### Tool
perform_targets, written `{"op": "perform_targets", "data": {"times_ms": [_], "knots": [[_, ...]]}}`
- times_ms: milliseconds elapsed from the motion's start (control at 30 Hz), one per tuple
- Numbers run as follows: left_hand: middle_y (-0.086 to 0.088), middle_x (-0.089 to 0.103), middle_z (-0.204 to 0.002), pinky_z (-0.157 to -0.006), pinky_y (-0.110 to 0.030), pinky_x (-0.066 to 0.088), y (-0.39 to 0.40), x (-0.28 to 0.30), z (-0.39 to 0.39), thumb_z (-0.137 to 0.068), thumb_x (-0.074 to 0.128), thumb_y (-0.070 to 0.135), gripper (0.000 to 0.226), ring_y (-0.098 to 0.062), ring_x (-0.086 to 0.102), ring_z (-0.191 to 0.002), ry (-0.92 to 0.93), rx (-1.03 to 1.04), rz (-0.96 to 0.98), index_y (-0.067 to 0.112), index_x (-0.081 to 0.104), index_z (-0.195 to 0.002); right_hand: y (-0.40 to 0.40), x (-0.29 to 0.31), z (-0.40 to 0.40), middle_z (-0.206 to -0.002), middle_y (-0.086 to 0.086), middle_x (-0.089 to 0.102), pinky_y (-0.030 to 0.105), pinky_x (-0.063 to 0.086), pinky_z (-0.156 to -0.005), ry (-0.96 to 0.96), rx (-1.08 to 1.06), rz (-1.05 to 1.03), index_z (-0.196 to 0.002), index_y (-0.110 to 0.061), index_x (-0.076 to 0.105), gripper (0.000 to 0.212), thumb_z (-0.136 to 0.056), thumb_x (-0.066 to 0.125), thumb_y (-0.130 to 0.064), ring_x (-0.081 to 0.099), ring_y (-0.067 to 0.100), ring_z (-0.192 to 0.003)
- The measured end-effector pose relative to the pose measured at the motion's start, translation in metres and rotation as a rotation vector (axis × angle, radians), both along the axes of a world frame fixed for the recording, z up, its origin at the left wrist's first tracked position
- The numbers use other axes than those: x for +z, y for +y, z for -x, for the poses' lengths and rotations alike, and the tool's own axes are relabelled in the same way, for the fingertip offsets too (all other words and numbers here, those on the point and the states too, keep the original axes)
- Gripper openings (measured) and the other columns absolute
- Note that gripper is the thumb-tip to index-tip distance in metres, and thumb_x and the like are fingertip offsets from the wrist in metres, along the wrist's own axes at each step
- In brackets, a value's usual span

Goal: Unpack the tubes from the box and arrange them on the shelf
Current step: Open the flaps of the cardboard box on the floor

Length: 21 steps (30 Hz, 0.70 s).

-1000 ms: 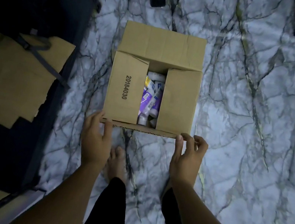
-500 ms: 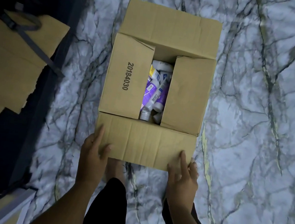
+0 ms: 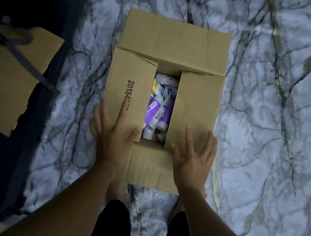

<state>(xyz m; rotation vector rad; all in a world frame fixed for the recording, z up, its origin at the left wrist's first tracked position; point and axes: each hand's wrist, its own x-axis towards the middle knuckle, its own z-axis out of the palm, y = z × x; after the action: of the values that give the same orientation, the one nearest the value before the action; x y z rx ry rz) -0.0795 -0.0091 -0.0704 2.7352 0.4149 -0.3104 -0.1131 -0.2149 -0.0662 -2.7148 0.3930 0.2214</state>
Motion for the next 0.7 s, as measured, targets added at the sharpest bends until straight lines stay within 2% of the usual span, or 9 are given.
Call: {"op": "perform_targets", "data": {"times_ms": [67,200,267,333,400,500,600,633,700], "knots": [[-0.016,-0.001,-0.164,-0.116,-0.065,0.013,-0.006,-0.01,-0.028,-0.081,0.051,0.074,0.088,-0.04,0.001,-0.151,0.046,-0.081,-0.105,0.043,0.014,-0.154,0.01,-0.01,-0.032,-0.158,0.024,0.015,0.054,0.022,-0.117,0.039,0.095,0.081,-0.148,-0.042,0.033,0.062,-0.092,0.047,-0.062,0.011,0.043,-0.147],[-0.016,-0.013,-0.164,-0.113,-0.071,0.008,-0.011,-0.027,-0.051,-0.074,0.053,0.079,0.103,-0.043,-0.009,-0.15,0.092,-0.193,-0.228,0.044,0.0,-0.155,0.024,-0.034,-0.072,-0.161,0.02,-0.012,0.06,0.002,-0.118,0.177,0.231,0.191,-0.151,-0.049,0.004,0.084,-0.084,0.052,-0.069,-0.01,0.043,-0.148],[-0.015,-0.014,-0.164,-0.112,-0.072,0.009,-0.01,-0.03,-0.053,-0.076,0.054,0.076,0.101,-0.044,-0.01,-0.149,0.1,-0.216,-0.237,0.045,-0.002,-0.154,0.021,-0.042,-0.078,-0.161,0.019,-0.017,0.063,0.001,-0.116,0.202,0.287,0.202,-0.151,-0.049,0.002,0.092,-0.081,0.06,-0.065,-0.014,0.044,-0.147],[-0.013,-0.013,-0.164,-0.112,-0.072,0.01,-0.009,-0.028,-0.055,-0.079,0.055,0.07,0.095,-0.042,-0.009,-0.15,0.091,-0.245,-0.212,0.046,0.001,-0.154,0.018,-0.039,-0.079,-0.161,0.019,-0.012,0.064,0.003,-0.116,0.194,0.305,0.203,-0.151,-0.047,0.01,0.089,-0.08,0.063,-0.062,-0.011,0.044,-0.147],[-0.012,-0.01,-0.165,-0.112,-0.071,0.013,-0.008,-0.018,-0.056,-0.082,0.051,0.064,0.085,-0.04,-0.005,-0.151,0.088,-0.29,-0.166,0.047,0.007,-0.153,0.016,-0.027,-0.079,-0.162,0.018,-0.006,0.064,0.008,-0.115,0.17,0.314,0.183,-0.149,-0.046,0.019,0.077,-0.084,0.057,-0.06,-0.006,0.043,-0.148],[-0.011,0.001,-0.166,-0.11,-0.066,0.028,-0.001,0.007,-0.053,-0.09,0.036,0.057,0.069,-0.038,0.011,-0.15,0.065,-0.371,-0.033,0.045,0.014,-0.153,0.014,0.002,-0.077,-0.162,0.018,0.003,0.06,0.02,-0.114,0.131,0.354,0.115,-0.149,-0.042,0.026,0.065,-0.088,0.048,-0.048,0.006,0.042,-0.147],[-0.007,0.011,-0.165,-0.1,-0.047,0.048,0.01,0.042,-0.05,-0.096,0.041,0.032,0.06,-0.033,0.034,-0.142,-0.065,-0.33,0.222,0.039,0.025,-0.154,0.002,0.039,-0.074,-0.16,0.016,0.015,0.056,0.036,-0.106,0.075,0.294,0.002,-0.147,-0.036,0.035,0.064,-0.085,0.046,-0.039,0.022,0.041,-0.142],[-0.007,0.018,-0.164,-0.096,-0.039,0.05,0.016,0.053,-0.051,-0.096,0.045,0.02,0.06,-0.031,0.039,-0.139,-0.116,-0.293,0.246,0.034,0.03,-0.153,-0.005,0.05,-0.074,-0.159,0.015,0.017,0.055,0.039,-0.103,0.06,0.275,-0.018,-0.147,-0.034,0.036,0.064,-0.085,0.047,-0.036,0.025,0.04,-0.14],[-0.01,0.031,-0.159,-0.099,-0.037,0.046,0.03,0.074,-0.054,-0.093,0.049,0.002,0.061,-0.029,0.043,-0.137,-0.181,-0.207,0.263,0.02,0.039,-0.151,-0.025,0.069,-0.071,-0.158,0.014,0.021,0.055,0.041,-0.101,0.009,0.219,-0.037,-0.148,-0.028,0.037,0.063,-0.085,0.045,-0.034,0.029,0.038,-0.138]]}}
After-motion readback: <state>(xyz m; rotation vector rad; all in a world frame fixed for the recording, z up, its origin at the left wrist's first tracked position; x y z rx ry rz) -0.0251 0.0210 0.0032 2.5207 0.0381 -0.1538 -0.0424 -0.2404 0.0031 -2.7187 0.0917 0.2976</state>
